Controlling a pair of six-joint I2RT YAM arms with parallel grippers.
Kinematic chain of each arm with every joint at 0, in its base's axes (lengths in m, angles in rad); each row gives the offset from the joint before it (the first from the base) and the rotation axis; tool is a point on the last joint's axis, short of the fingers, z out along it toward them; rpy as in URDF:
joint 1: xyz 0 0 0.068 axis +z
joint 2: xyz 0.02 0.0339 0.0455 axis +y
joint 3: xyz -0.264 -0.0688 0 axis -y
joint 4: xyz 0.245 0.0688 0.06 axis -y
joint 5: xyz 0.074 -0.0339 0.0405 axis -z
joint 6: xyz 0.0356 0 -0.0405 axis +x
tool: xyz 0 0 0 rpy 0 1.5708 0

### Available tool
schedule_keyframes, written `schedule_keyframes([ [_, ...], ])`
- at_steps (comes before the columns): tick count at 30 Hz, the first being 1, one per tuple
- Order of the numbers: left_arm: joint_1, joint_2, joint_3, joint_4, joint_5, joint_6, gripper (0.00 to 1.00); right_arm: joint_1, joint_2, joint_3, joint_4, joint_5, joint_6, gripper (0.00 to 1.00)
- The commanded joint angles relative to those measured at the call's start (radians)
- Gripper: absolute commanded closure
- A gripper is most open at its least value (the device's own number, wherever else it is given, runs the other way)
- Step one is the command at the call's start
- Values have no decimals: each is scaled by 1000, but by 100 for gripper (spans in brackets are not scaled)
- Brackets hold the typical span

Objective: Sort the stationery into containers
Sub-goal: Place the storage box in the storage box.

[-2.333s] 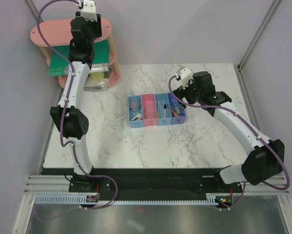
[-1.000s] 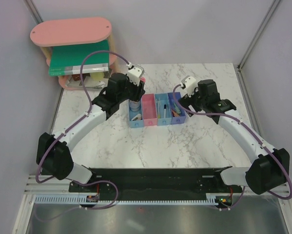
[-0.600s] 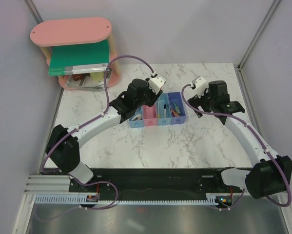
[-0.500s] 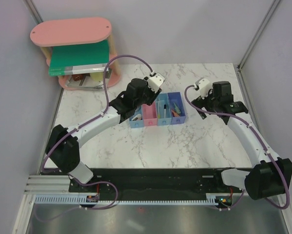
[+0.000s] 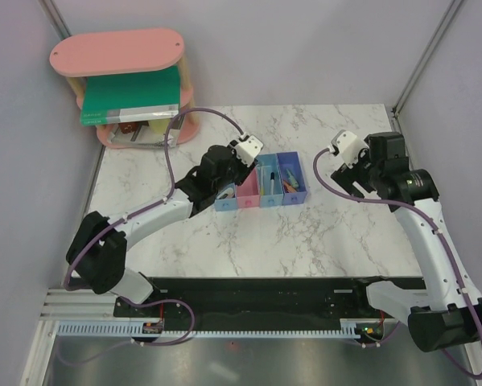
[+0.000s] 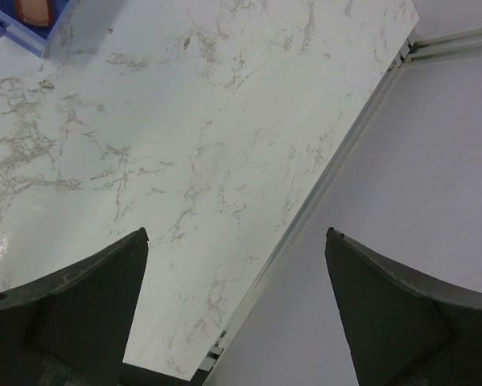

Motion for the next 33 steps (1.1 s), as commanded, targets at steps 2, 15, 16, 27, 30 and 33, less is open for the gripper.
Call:
schedule_keyframes([
  [2,22,-61,-80,226,72,17,98,11,69,101,-129,114,-35,2],
  [15,179,74,-232,646,369,-187,98,71,157,159,-250,250,-20,2],
  [16,185,106,-229,689,376,-196,98,70,166,160,-249,264,-23,2],
  [27,198,269,-193,812,442,-276,98,70,200,127,-201,277,-35,2],
  [30,197,310,-158,818,439,-319,98,71,193,115,-191,275,-37,2],
  [33,195,374,-114,826,437,-313,98,71,187,113,-189,267,-32,2],
])
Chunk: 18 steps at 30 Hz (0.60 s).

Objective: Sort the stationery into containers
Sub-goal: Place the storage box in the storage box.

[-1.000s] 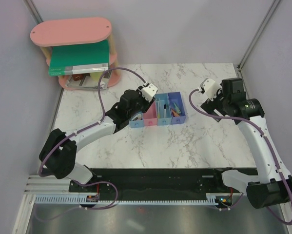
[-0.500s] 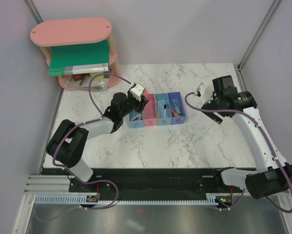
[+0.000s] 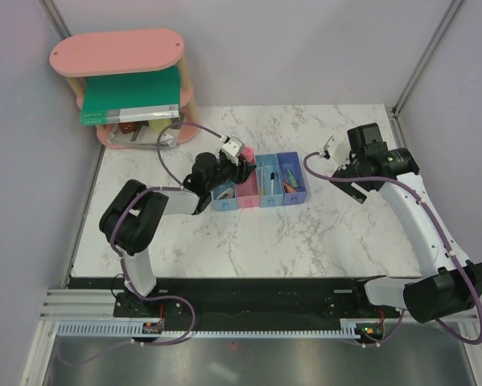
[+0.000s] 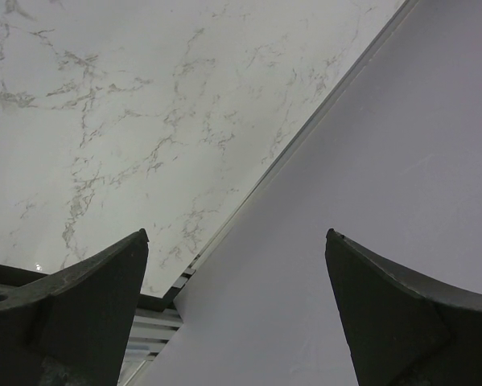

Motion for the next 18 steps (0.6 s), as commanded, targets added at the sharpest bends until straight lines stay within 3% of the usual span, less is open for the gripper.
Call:
schedule_keyframes([
  [1,-4,81,82,92,15,-43,98,5,-17,-10,24,16,-3,2],
  [9,-11,164,189,56,4,-79,97,4,-31,-41,41,10,1,2],
  [11,-11,165,194,51,5,-81,89,5,-36,-47,43,8,1,2],
  [14,-11,164,188,54,13,-81,63,5,-33,-46,49,5,1,2],
  [18,-11,167,201,39,-4,-93,50,5,-31,-38,50,5,1,2],
])
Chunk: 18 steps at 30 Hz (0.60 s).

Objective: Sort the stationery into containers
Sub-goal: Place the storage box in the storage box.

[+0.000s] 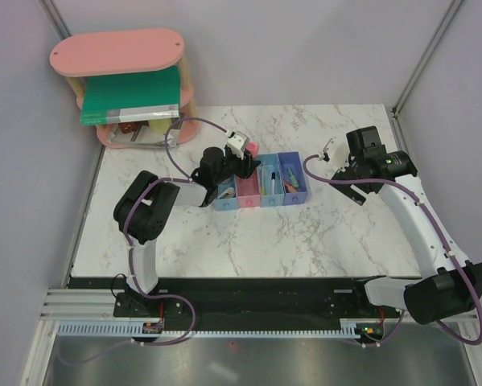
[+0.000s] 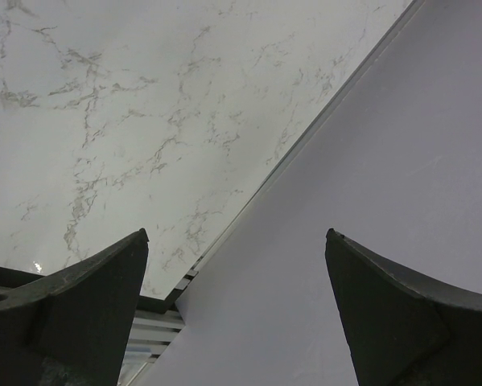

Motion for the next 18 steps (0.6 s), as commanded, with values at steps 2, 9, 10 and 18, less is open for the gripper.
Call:
schedule_keyframes([
  [2,-9,3,60,31,-1,-49,46,5,-19,17,23,9,1,2],
  [9,-9,4,62,29,18,-63,41,4,-19,23,21,15,1,2],
  [10,-9,3,63,29,27,-62,40,4,-19,26,22,14,1,2],
  [18,-9,4,62,31,28,-72,41,5,-25,17,30,18,0,2],
])
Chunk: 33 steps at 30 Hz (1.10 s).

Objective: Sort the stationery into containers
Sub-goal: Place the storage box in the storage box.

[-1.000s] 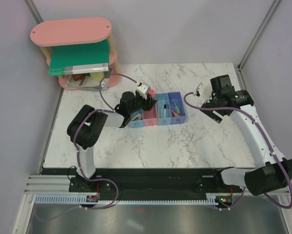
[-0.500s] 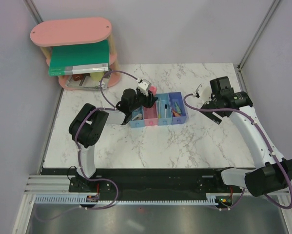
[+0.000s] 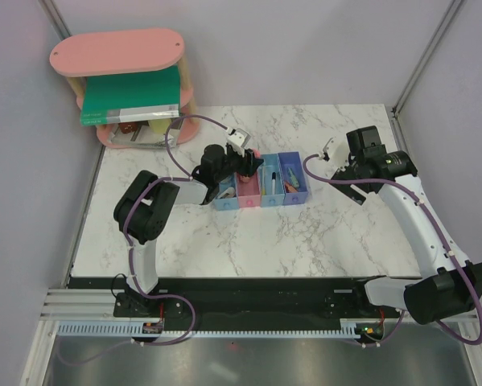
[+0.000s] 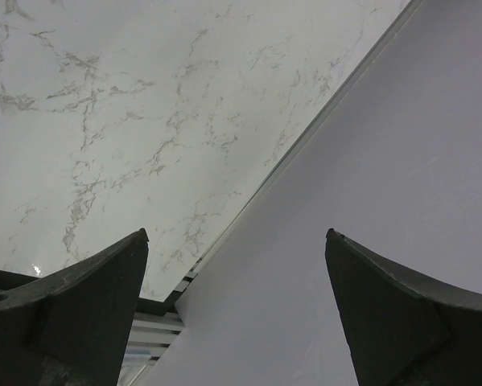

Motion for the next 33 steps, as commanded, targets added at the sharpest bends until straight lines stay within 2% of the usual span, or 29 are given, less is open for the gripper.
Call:
schedule_keyframes([
  [1,-7,2,29,52,13,-39,41,4,-26,16,22,19,0,2],
  [17,-4,-90,-28,28,-44,12,37,7,-48,5,23,23,-2,2],
  [33,27,-285,-59,-130,-151,121,35,51,-25,167,-15,14,6,2],
])
